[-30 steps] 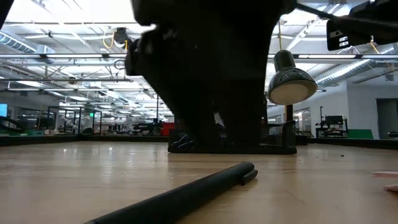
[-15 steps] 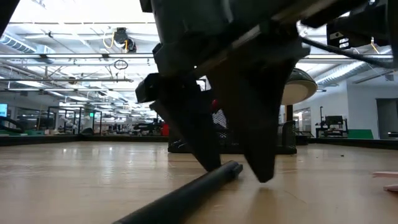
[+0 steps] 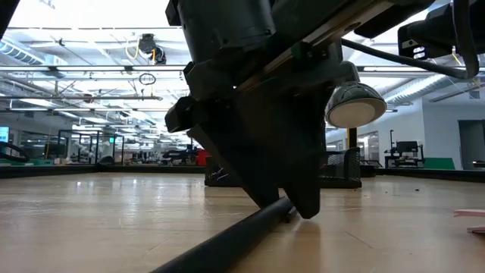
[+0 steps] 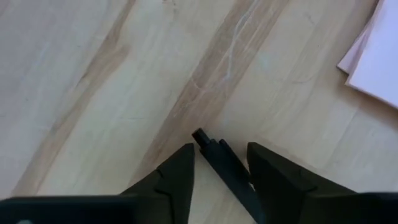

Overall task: Pick and place office supplies into organizer
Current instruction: Put the black pen into the black desk organizer

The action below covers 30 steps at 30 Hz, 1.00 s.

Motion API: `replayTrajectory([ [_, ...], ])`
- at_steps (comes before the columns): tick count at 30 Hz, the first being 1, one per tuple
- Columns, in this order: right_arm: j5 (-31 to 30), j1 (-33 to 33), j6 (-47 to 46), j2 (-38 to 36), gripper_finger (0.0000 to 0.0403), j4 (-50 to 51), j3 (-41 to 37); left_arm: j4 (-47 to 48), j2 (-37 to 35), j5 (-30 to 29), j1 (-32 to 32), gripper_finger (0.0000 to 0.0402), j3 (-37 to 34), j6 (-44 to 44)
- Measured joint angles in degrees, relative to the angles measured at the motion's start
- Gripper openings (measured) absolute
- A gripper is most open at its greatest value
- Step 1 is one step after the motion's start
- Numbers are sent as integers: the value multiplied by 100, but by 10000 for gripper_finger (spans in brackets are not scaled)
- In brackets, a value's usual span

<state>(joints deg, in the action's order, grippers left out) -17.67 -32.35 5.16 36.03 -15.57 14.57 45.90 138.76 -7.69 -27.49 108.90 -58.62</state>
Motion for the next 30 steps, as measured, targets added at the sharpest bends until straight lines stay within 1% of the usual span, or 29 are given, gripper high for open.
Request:
replayTrajectory([
  [5, 0, -1, -1, 0, 20, 2, 0, 59, 0, 62, -45, 111, -5, 421],
  [13, 0, -1, 1, -1, 20, 87, 0, 23, 2, 105, -73, 27, -8, 1389],
  [16, 0, -1, 0, 0, 20, 88, 0, 2, 0, 154, -79, 14, -6, 1518],
  [17, 0, -1, 0, -1, 20, 90, 0, -4, 0, 174, -79, 15, -4, 1524],
  [19, 0, -1, -1, -1, 20, 90, 0, -14, 0, 191, -79, 30, -4, 1561],
  [22, 0, -1, -1, -2, 20, 90, 0, -17, 1, 173, -77, 59, -4, 1601],
  [25, 0, -1, -1, -2, 20, 91, 0, -43, -24, 24, -83, 89, -11, 1536],
  [28, -1, -1, -51, -2, 20, 90, 0, -191, -86, 6, -76, 119, -30, 1706],
  [30, -2, 1, -122, -2, 20, 92, 0, -255, -155, -110, -83, 140, -32, 1778],
])
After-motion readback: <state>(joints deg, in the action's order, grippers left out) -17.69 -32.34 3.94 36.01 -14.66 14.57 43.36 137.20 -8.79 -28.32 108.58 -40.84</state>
